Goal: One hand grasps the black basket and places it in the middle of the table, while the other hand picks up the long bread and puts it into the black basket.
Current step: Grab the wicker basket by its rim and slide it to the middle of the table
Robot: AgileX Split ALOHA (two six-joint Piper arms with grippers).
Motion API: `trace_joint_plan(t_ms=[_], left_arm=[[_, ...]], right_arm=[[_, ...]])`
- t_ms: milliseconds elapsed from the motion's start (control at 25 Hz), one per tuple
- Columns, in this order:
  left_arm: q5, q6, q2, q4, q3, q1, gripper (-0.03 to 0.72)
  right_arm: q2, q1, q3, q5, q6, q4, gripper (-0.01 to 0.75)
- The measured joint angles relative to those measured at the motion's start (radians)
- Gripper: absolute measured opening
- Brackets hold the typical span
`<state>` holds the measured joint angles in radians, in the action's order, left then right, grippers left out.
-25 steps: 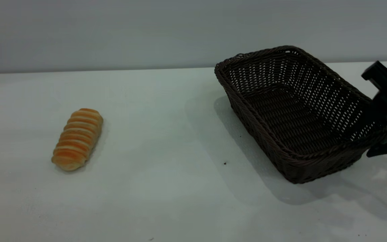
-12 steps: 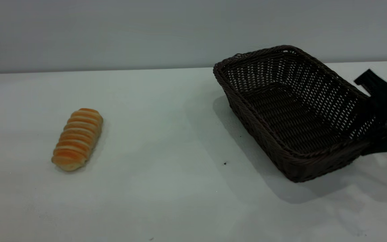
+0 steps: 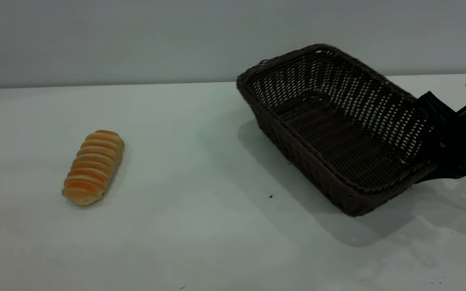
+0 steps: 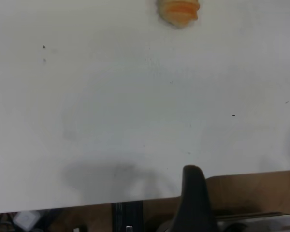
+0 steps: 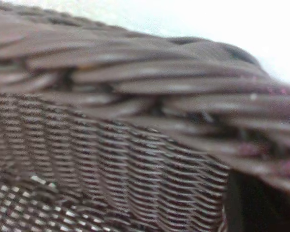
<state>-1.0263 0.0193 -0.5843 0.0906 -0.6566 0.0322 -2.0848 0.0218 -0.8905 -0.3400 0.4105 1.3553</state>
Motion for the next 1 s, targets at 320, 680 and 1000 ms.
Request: trace_joint_plan(t_ms=[320, 680, 1000], left_arm=[[0.000, 0.000, 0.000, 0.000, 0.000, 0.000, 0.586], [-0.002, 0.000, 0.000, 0.000, 0.000, 0.000, 0.586], [-0.057, 0.000, 0.000, 0.000, 0.000, 0.000, 0.586]], right_arm=[[0.072, -0.002, -0.039, -0.136, 0.101, -0.225, 0.117], [0.033, -0.091, -0.247, -0.335, -0.047, -0.620, 0.117], [-0.093, -0.246, -0.454, -0.402, -0.100, -0.675, 0.117]])
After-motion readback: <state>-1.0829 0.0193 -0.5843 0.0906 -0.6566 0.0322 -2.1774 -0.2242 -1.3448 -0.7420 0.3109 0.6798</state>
